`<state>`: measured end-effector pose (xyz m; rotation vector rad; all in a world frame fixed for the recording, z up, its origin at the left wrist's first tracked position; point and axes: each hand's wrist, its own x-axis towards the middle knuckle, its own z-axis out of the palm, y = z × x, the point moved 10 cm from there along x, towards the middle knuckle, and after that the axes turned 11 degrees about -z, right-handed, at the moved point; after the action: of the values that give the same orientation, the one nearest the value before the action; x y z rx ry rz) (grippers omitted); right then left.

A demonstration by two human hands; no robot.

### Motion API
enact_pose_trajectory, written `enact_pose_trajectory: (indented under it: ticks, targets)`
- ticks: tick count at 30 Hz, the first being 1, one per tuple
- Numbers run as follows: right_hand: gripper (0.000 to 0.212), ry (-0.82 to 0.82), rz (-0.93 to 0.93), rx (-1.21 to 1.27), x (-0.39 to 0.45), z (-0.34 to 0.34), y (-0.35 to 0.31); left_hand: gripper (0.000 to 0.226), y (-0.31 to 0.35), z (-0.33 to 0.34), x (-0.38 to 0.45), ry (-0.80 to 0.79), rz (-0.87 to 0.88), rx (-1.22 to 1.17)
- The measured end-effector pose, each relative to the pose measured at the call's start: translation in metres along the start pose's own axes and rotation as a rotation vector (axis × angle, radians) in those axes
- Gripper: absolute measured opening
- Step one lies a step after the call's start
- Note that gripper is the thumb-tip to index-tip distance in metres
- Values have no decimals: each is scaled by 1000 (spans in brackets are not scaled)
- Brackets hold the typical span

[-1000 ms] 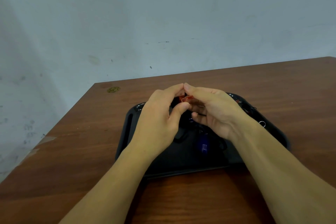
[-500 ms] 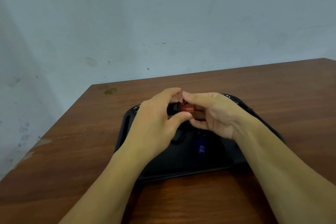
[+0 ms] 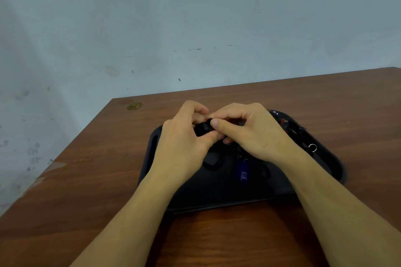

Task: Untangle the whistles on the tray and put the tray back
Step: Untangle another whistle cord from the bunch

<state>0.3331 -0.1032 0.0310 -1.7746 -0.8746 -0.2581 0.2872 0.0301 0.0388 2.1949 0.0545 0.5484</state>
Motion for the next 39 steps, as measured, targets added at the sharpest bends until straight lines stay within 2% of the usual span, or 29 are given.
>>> enact_pose_trajectory:
  ticks: [5, 8, 14, 19, 23, 27, 31, 36, 39]
  targets:
    - [14, 31, -27, -106, 1, -10, 3, 39, -5, 7, 2, -62, -10, -66]
    - [14, 65, -71, -154, 1, -15, 0, 35, -9, 9, 6, -122, -24, -202]
    - [11, 111, -80, 19, 0, -18, -5, 27, -14, 16, 8, -257, -103, -443]
    - [12, 41, 13, -42, 0, -16, 4, 21, -14, 24, 5, -341, -113, -434]
    - [13, -28, 67, -55, 0, -17, 6, 20, -13, 28, 4, -349, -83, -375]
    - [13, -48, 77, -39, 1, -16, 6, 17, -12, 29, 5, -369, -73, -418]
    - [27, -92, 153, 106, -3, -11, 11, 16, -7, 28, 3, -412, -58, -543]
    - [54, -135, 244, 254, -9, -4, 16, 17, -1, 29, -2, -467, -50, -675]
    - [50, -142, 259, 337, -9, 4, 14, 24, 2, 30, -3, -507, -76, -786]
